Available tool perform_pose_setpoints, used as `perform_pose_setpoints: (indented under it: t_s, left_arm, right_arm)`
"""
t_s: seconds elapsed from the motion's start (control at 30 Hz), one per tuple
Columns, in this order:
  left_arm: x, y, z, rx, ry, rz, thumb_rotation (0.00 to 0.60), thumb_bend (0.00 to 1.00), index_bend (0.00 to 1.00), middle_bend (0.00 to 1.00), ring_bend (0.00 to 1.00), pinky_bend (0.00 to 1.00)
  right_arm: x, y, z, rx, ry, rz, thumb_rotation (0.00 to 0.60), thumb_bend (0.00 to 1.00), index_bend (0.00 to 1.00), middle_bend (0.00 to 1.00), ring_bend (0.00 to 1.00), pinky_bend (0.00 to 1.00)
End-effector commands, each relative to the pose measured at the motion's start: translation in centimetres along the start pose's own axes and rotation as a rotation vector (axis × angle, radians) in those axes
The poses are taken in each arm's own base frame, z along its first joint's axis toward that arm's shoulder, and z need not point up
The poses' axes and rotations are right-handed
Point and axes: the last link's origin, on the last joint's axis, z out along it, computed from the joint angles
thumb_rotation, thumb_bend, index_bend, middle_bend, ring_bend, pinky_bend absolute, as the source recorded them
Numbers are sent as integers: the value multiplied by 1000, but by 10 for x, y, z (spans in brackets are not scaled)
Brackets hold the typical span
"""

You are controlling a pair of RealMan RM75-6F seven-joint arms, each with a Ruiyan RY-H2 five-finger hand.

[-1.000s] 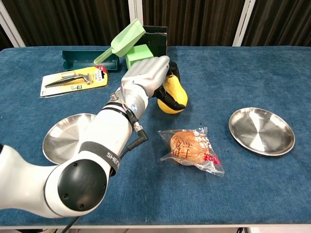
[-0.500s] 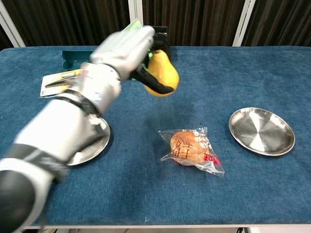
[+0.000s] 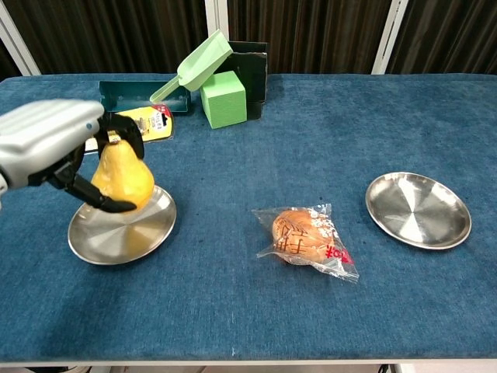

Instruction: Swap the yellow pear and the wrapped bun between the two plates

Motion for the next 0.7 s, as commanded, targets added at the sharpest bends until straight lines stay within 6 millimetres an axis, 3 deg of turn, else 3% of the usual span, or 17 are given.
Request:
perform_pose_setpoints:
  t_s: [0.03, 0.13, 0.3, 0.37, 0.53, 0.7]
  left_arm:
    - [-9, 0, -1, -9, -30, 1, 600, 198, 499, 496, 493, 536]
    - [-13, 0, -1, -21, -43, 27, 600, 147, 406, 411, 408, 503]
    - [-13, -3, -5, -17, -82, 43, 600, 61, 161, 179, 176, 395]
    - [-10, -5, -7, -20, -86, 52, 600, 37, 117, 138, 132, 376]
    - [1, -5, -22, -48, -88, 52, 600, 0, 85, 107, 98, 362]
    - [32, -12, -52, -84, 3, 73, 600, 0, 85, 106, 94, 360]
  right_arm:
    - [0, 0, 0, -1, 2, -1, 464, 140, 0, 0, 0, 0]
    - [0, 0, 1, -1, -1, -1, 465, 139, 0, 0, 0, 0]
    - [-2, -1, 4, 4, -6, -6, 465, 140, 0, 0, 0, 0]
    - [-4, -3, 6, 13, -9, -15, 465, 140, 0, 0, 0, 0]
    - [-7, -15, 15, 59, -16, -19, 464, 139, 0, 0, 0, 0]
    - [-4, -46, 43, 197, -34, -2, 480, 140, 0, 0, 0, 0]
